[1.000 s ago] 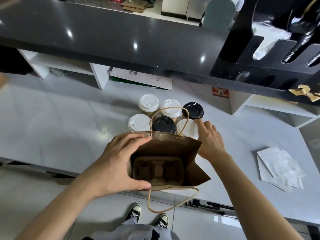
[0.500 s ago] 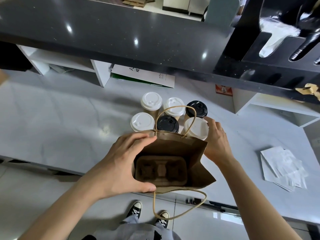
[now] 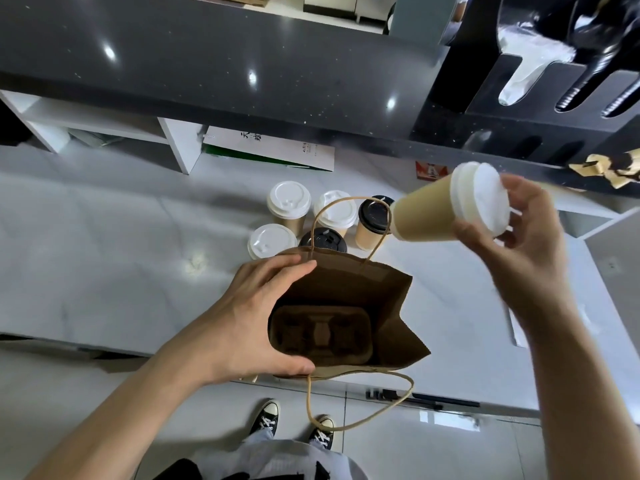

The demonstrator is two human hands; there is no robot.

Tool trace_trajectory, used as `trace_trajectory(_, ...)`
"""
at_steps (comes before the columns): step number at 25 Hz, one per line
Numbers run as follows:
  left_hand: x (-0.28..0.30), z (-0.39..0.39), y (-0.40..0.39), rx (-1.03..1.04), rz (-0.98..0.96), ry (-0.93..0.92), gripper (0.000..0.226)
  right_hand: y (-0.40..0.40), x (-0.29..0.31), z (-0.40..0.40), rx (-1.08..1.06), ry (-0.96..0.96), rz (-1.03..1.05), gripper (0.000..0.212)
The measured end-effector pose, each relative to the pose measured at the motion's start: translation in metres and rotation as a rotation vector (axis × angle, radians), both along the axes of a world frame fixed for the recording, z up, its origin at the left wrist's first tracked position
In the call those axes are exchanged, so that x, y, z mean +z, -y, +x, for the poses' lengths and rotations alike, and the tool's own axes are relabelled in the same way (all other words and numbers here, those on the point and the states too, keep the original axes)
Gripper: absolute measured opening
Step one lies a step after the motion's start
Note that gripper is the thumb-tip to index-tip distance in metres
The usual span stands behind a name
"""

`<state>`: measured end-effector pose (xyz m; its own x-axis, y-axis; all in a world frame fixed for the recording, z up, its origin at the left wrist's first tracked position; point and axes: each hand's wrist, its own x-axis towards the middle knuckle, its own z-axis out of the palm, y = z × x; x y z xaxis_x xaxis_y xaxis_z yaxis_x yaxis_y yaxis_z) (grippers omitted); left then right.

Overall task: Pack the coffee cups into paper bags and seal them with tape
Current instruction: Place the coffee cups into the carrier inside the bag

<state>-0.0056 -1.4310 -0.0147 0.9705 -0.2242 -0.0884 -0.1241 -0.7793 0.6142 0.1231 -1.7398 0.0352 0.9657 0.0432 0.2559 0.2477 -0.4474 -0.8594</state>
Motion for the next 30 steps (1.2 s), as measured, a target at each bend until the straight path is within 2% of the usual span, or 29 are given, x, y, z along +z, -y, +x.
trace_trajectory(4,-0.001,0.005,-0.001,-0.001,0.001,0.007,0.126,-0.011,0.044,-0.017,0.16,0.08,0.186,0.083)
trace_trajectory(8,-0.002,0.006,-0.003,-0.015,0.011,0.014,0.131,-0.021,0.06,-0.028,0.321,0.119,0.282,0.083)
trace_trajectory(11,-0.002,0.007,-0.002,-0.013,0.006,0.026,0.132,-0.027,0.064,-0.037,0.487,0.108,0.267,0.085)
trace_trajectory(15,-0.002,0.006,-0.001,-0.013,-0.002,0.023,0.131,-0.039,0.061,-0.054,0.676,-0.047,-0.049,0.089)
trace_trajectory(19,-0.004,0.006,-0.002,0.009,-0.021,0.005,0.139,-0.071,0.036,-0.064,0.737,-0.137,-0.457,0.084)
trace_trajectory(24,-0.005,0.004,-0.002,-0.004,-0.015,0.02,0.142,-0.103,-0.011,-0.058,0.83,-0.039,-0.772,0.089)
trace_trajectory(30,-0.006,0.002,-0.001,0.007,-0.03,0.021,0.143,-0.123,-0.056,-0.049,0.84,0.047,-0.961,0.071)
